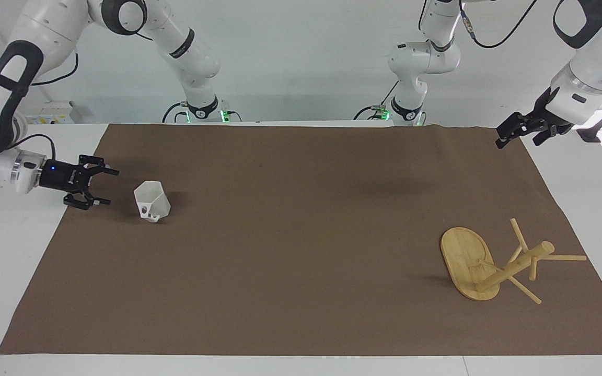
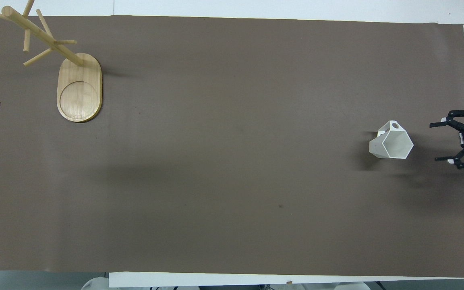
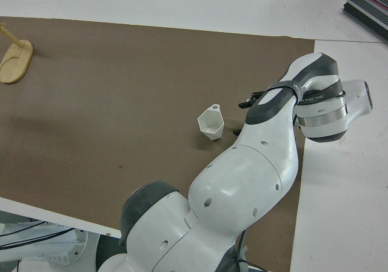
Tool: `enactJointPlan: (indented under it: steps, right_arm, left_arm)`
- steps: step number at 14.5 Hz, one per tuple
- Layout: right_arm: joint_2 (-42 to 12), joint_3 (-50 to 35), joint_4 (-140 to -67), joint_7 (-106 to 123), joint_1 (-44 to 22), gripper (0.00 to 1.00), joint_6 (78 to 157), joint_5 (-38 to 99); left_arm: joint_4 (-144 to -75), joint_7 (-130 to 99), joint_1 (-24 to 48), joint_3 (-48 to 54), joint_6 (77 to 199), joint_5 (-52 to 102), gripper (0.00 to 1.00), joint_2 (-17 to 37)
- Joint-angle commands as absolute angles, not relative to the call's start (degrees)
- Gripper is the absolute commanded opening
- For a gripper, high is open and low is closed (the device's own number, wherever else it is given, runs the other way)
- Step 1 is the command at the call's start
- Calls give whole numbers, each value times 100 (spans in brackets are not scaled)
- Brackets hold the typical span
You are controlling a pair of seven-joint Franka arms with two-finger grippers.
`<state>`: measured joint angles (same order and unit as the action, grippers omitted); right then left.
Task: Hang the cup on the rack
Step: 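Move the open right gripper to the white mug and close on it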
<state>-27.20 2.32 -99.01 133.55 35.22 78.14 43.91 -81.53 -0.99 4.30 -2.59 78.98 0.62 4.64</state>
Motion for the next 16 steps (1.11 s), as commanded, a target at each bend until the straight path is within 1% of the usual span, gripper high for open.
enactJointPlan:
  steps: [1, 4, 5, 10, 16]
  right_arm:
    - [-2979, 141, -9966, 13972, 3665, 100, 7532, 4798]
    - [-3452, 141, -10072, 14377, 3630, 100, 7576, 5106]
    - [-3532, 141, -10081, 14509, 3621, 100, 7585, 5176]
    - [-3525, 123, -10248, 14537, 3533, 100, 7796, 5422]
    - [-3489, 114, -10415, 14660, 3410, 100, 7787, 5467]
  left_arm:
    - [-8394, -62, 413, -237, 7928, -53, 100, 272]
    - [-8394, -62, 413, -237, 7937, -53, 100, 272]
    - [-8385, -62, 413, -237, 7937, -53, 100, 272]
    - [-8394, -62, 413, -237, 7937, -62, 100, 272]
    - [-8385, -62, 413, -237, 7937, -53, 100, 272]
